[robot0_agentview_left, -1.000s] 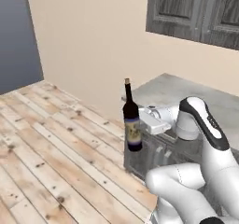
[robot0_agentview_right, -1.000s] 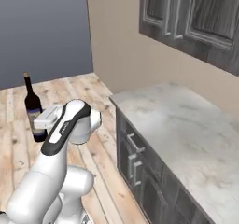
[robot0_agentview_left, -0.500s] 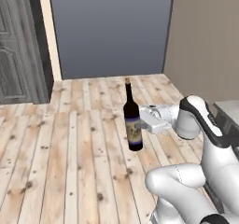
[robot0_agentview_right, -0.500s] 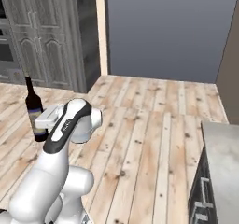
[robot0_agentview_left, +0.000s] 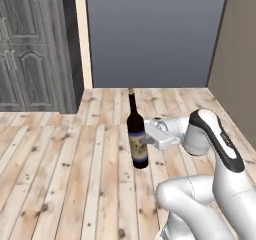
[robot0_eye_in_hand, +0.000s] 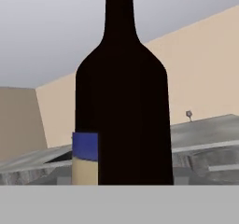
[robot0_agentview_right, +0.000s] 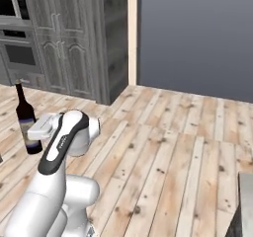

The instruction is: There is a wine glass and glass cup on the dining counter. Place the wine bottle next to the wine glass and the juice bottle next to the glass cup.

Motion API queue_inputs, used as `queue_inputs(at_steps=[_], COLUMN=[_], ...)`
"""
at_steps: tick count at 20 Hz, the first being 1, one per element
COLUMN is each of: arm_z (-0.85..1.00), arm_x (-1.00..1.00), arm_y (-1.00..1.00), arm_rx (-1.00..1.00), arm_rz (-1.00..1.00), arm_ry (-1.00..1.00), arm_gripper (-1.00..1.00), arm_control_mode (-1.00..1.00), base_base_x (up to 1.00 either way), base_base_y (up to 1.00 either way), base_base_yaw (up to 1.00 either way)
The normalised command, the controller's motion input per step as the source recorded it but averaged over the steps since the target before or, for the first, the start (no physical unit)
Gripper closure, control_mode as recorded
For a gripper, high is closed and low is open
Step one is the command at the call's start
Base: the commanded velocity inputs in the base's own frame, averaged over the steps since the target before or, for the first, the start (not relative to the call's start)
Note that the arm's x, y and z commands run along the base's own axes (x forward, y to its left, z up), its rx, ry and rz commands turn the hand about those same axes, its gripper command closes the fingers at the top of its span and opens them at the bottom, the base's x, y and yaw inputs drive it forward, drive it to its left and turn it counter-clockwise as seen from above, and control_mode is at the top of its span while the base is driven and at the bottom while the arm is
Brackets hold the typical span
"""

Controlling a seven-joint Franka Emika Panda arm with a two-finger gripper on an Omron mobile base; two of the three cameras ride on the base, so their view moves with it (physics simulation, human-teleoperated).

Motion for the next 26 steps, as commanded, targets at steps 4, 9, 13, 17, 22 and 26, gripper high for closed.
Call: queue_inputs(at_steps=[4, 9, 13, 17, 22, 26], arm_z=[0.00, 0.00, 0.00, 0.00, 0.00, 0.00], arm_x=[0.00, 0.00, 0.00, 0.00, 0.00, 0.00], arm_y=[0.00, 0.00, 0.00, 0.00, 0.00, 0.00], arm_rx=[0.00, 0.00, 0.00, 0.00, 0.00, 0.00], arm_rz=[0.00, 0.00, 0.00, 0.00, 0.00, 0.00], arm_ry=[0.00, 0.00, 0.00, 0.00, 0.00, 0.00], arm_gripper=[1.00, 1.00, 1.00, 1.00, 1.00, 1.00], arm_control_mode=[1.00, 1.00, 1.00, 1.00, 1.00, 1.00], base_base_x=[0.82, 0.85, 0.80, 0.80, 0.81, 0.81], base_base_y=[0.00, 0.00, 0.00, 0.00, 0.00, 0.00], base_base_yaw=[0.30, 0.34, 0.43, 0.43, 0.43, 0.43])
